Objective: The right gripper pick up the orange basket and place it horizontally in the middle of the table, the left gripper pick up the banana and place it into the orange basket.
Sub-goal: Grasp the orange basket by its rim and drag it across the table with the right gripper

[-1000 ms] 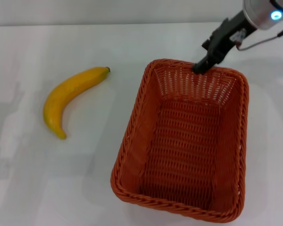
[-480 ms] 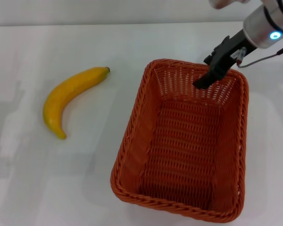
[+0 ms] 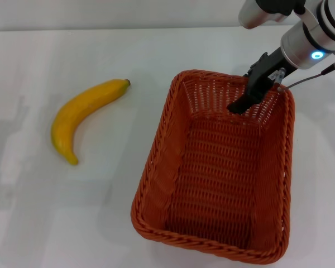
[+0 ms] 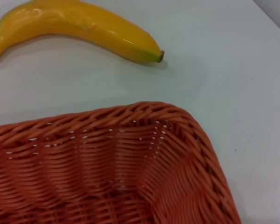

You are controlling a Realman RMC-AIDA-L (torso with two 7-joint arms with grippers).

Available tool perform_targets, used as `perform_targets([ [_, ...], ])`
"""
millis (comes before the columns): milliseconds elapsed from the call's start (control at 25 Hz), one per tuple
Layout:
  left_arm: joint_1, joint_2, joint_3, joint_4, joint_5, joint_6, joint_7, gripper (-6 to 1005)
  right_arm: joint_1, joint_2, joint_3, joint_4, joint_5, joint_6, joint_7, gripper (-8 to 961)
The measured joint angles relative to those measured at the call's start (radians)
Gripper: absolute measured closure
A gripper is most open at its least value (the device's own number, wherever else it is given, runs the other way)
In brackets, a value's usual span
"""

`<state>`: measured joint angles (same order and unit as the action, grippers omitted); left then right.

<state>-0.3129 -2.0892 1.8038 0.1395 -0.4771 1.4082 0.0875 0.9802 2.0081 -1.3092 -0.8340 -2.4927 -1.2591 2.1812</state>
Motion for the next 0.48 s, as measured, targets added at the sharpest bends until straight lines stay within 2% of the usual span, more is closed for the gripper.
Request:
perform_targets([
  [480, 0.0, 0.0, 0.0, 0.0, 0.0, 0.0, 0.0, 105, -0.013, 0.002, -0.001, 0.007, 0.0, 0.028, 0.004, 186],
])
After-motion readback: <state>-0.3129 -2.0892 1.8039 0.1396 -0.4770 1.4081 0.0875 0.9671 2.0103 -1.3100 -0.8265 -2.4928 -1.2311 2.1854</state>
